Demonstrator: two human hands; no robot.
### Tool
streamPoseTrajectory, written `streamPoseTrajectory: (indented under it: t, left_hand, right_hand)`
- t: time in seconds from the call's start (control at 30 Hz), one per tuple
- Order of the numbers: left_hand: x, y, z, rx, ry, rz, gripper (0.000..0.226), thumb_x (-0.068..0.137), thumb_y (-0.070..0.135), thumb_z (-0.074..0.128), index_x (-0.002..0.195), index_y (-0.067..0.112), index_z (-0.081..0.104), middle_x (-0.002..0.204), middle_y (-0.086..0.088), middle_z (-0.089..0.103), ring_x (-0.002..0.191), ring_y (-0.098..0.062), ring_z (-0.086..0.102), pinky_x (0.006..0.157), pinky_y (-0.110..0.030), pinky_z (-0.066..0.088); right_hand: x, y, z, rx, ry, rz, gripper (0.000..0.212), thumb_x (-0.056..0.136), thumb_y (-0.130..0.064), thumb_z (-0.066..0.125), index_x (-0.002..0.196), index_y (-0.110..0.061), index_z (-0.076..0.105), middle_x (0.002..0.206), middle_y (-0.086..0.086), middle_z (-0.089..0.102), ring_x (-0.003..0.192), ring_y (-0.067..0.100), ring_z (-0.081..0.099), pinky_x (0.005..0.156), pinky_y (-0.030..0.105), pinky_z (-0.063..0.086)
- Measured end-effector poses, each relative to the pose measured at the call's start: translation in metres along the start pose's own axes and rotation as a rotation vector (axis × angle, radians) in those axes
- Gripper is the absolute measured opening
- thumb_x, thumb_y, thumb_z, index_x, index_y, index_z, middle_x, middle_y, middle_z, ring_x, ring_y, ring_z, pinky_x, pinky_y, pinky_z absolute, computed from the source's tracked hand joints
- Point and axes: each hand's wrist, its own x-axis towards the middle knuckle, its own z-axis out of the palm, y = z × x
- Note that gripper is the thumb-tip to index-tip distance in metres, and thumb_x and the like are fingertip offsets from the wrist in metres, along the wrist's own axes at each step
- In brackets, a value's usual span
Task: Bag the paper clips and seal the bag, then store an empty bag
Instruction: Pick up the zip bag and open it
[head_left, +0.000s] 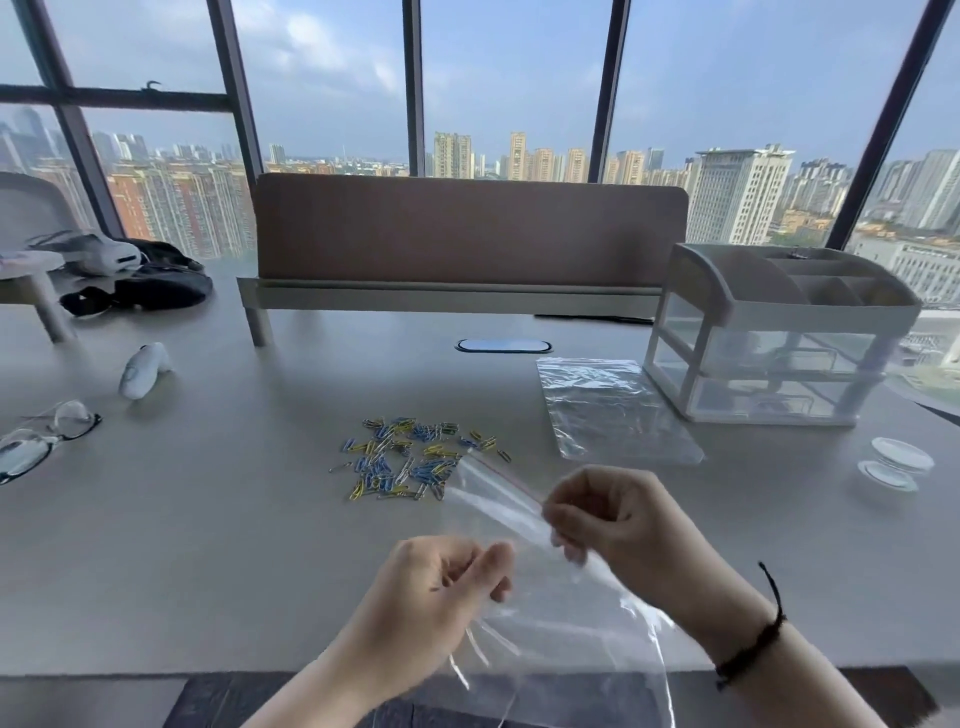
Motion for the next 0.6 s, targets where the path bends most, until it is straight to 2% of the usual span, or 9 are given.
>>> streamPoseTrajectory:
  t: [0.07,0.17,0.23,0.3,0.43,0.53,0.6]
  left_hand:
    - [-0.014,0.013,0.002,-0.115,-0.006,-0.068,0.07,0.082,0.075,0.049,0.073,0.011,0.075,0.066,-0.002,0.073,0.054,-0.021,0.06,0.052,-0.029,0.044]
    - [-0.034,0.029,0.002,-0.191,0.02,-0.178,0.07,0.08,0.072,0.055,0.07,0.007,0.077,0.072,-0.011,0.077,0.063,-0.036,0.069,0.053,-0.04,0.051]
    - [-0.046,0.036,-0.002,-0.265,0.036,-0.237,0.07,0.085,0.068,0.057,0.075,0.002,0.078,0.073,-0.015,0.076,0.064,-0.034,0.068,0.052,-0.036,0.052]
    - [-0.058,0.044,-0.007,-0.341,0.044,-0.293,0.059,0.09,0.054,0.055,0.08,0.0,0.078,0.074,-0.016,0.076,0.064,-0.026,0.066,0.048,-0.029,0.05]
    - [-0.081,0.049,-0.013,-0.429,0.077,-0.376,0.042,0.098,0.032,0.054,0.089,-0.002,0.076,0.071,-0.017,0.071,0.062,-0.027,0.065,0.049,-0.03,0.051]
    - [-0.098,0.051,-0.018,-0.416,0.085,-0.436,0.037,0.095,0.024,0.056,0.088,-0.009,0.071,0.068,-0.02,0.068,0.063,-0.033,0.066,0.06,-0.041,0.053]
    - [-0.109,0.051,-0.02,-0.424,0.061,-0.452,0.033,0.095,0.016,0.051,0.089,-0.009,0.071,0.07,-0.019,0.066,0.063,-0.031,0.065,0.063,-0.04,0.054]
  right_hand:
    - [-0.026,-0.008,0.026,-0.004,-0.01,-0.025,0.014,0.085,-0.002,0.071,0.075,-0.011,0.07,0.059,0.007,0.069,0.051,0.015,0.059,0.053,0.03,0.05]
    - [-0.056,-0.018,0.057,-0.018,0.013,-0.06,0.014,0.086,-0.014,0.071,0.072,-0.015,0.07,0.058,0.003,0.069,0.053,0.011,0.06,0.053,0.028,0.048]
    - [-0.071,-0.024,0.069,-0.038,0.055,-0.078,0.012,0.084,-0.018,0.075,0.072,-0.019,0.071,0.062,-0.001,0.071,0.055,0.01,0.064,0.055,0.027,0.051]
    - [-0.081,-0.03,0.077,-0.077,0.07,-0.101,0.009,0.081,-0.02,0.077,0.075,-0.025,0.073,0.067,-0.003,0.072,0.062,0.014,0.068,0.062,0.034,0.057]
    - [-0.097,-0.042,0.091,-0.068,0.015,-0.103,0.007,0.08,-0.021,0.074,0.076,-0.025,0.077,0.076,-0.001,0.071,0.068,0.015,0.069,0.069,0.04,0.057]
    - [-0.111,-0.046,0.103,-0.053,-0.066,-0.07,0.009,0.077,-0.029,0.07,0.076,-0.027,0.079,0.075,-0.002,0.072,0.061,0.006,0.065,0.062,0.03,0.053]
    - [-0.119,-0.045,0.111,-0.13,-0.047,-0.093,0.005,0.078,-0.029,0.074,0.077,-0.03,0.079,0.073,-0.008,0.072,0.059,-0.001,0.062,0.056,0.015,0.045]
